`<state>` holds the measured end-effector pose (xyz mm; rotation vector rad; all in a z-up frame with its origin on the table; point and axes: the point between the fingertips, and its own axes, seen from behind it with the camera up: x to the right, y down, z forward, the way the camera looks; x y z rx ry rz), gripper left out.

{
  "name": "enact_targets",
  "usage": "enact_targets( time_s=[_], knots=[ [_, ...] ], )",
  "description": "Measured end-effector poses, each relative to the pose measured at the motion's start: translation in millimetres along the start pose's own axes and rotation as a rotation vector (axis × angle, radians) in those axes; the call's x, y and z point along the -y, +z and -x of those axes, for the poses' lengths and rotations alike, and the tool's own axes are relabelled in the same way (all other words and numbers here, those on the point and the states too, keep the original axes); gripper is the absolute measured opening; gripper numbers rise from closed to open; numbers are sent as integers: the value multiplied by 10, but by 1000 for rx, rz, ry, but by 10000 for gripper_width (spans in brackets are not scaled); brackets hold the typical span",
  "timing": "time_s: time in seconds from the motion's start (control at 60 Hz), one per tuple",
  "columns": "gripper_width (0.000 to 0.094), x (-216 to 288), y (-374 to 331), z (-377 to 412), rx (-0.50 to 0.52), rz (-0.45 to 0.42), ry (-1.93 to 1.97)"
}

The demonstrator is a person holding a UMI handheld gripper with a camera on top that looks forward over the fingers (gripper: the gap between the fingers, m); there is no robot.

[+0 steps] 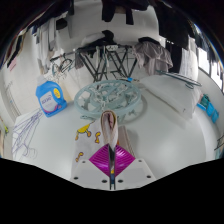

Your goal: Fold towel

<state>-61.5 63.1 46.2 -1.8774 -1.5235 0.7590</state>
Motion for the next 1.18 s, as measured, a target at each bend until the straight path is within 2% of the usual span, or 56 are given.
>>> enact_targets(
  time_s=[0.017, 0.05, 0.083, 0.117, 0.15, 0.183, 0.217, 0.267, 0.417, 0.533, 0.683, 0.867, 1.083, 1.183],
  knots=[
    [71, -44, 41, -45, -8, 12, -2],
    [243, -161, 104, -105, -20, 45, -11],
    [569, -271, 138, -202, -38, 91, -27],
    [855, -280, 135, -283, -62, 96, -41],
    [768, -241, 79, -335, -64, 79, -51],
    [789, -169, -9, -347, -49, 56, -60],
    [865, -108, -137, -331, -25, 43, -70],
    [842, -9, -393, -312, 6, 30, -91],
    [854, 264, -1455, -222, 109, -29, -190],
    [850, 361, -2142, -316, 97, -75, -224],
    [854, 189, -2637, -456, 62, -77, -178],
    [850, 21, -2718, -431, 69, -64, -197],
    [849, 95, -2690, -381, 74, -100, -219],
    [850, 18, -2664, -287, 103, -78, -225]
  ],
)
